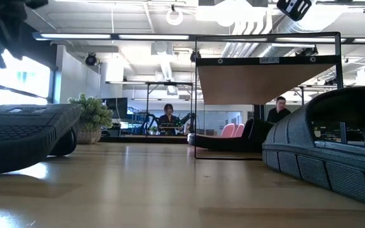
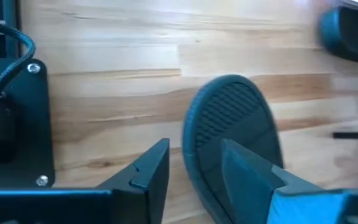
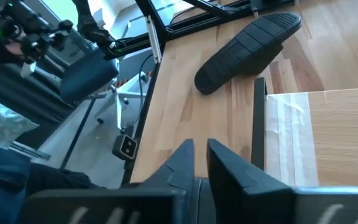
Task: Pick and place slides into the shelf
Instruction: Put the black slipper under the shelf
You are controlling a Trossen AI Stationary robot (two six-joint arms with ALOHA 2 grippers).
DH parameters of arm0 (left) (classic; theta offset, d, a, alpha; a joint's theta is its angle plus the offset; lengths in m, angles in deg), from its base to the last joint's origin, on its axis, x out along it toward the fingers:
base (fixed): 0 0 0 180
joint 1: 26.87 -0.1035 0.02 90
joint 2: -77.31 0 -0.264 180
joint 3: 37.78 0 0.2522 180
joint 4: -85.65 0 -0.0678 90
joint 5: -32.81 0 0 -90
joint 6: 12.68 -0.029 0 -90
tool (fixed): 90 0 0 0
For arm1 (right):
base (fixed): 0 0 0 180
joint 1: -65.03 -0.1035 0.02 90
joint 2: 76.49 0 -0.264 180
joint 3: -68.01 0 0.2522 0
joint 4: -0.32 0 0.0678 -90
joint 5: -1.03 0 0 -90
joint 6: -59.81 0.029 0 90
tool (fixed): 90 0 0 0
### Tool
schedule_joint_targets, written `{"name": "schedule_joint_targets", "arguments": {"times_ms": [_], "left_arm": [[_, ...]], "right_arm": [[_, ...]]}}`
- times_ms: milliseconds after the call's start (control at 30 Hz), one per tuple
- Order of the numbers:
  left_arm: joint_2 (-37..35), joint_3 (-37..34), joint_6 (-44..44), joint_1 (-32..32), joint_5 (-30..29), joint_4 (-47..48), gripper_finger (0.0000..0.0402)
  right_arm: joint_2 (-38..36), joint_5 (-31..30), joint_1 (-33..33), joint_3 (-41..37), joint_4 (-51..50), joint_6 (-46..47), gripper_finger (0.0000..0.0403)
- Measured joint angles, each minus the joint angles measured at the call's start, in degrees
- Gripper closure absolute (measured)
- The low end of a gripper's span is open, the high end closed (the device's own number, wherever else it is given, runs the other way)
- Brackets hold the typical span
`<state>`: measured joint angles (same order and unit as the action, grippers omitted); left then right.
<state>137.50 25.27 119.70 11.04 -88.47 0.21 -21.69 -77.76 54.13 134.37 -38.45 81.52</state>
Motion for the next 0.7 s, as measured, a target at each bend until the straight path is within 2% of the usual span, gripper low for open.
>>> {"name": "schedule_joint_targets", "arguments": {"times_ms": [200, 267, 433, 600, 700], "left_arm": [[-6.32, -8.85, -1.0, -1.23, 0.94, -8.53, 0.0229], [-8.23, -7.6, -2.2, -1.56, 0.22, -7.46, 0.0223], [-16.37, -8.19, -5.96, -2.01, -1.1, -6.8, 0.0229], [-22.28, -8.19, -11.33, -4.14, 2.76, -7.99, 0.0244], [-24.72, -8.19, -12.76, -6.13, 2.79, -9.74, 0.0255]], "right_arm": [[-0.02, -0.22, 0.02, 0.0, 0.02, 0.36, 0.0324], [0.0, -0.26, 0.04, 0.0, 0.04, 0.36, 0.0318], [0.0, -2.0, 0.02, 0.0, 0.92, 3.67, 0.0316], [-0.02, -3.61, 0.02, 0.0, 2.14, 6.22, 0.0315], [0.0, -4.16, 0.02, 0.0, 2.86, 6.98, 0.0315]]}}
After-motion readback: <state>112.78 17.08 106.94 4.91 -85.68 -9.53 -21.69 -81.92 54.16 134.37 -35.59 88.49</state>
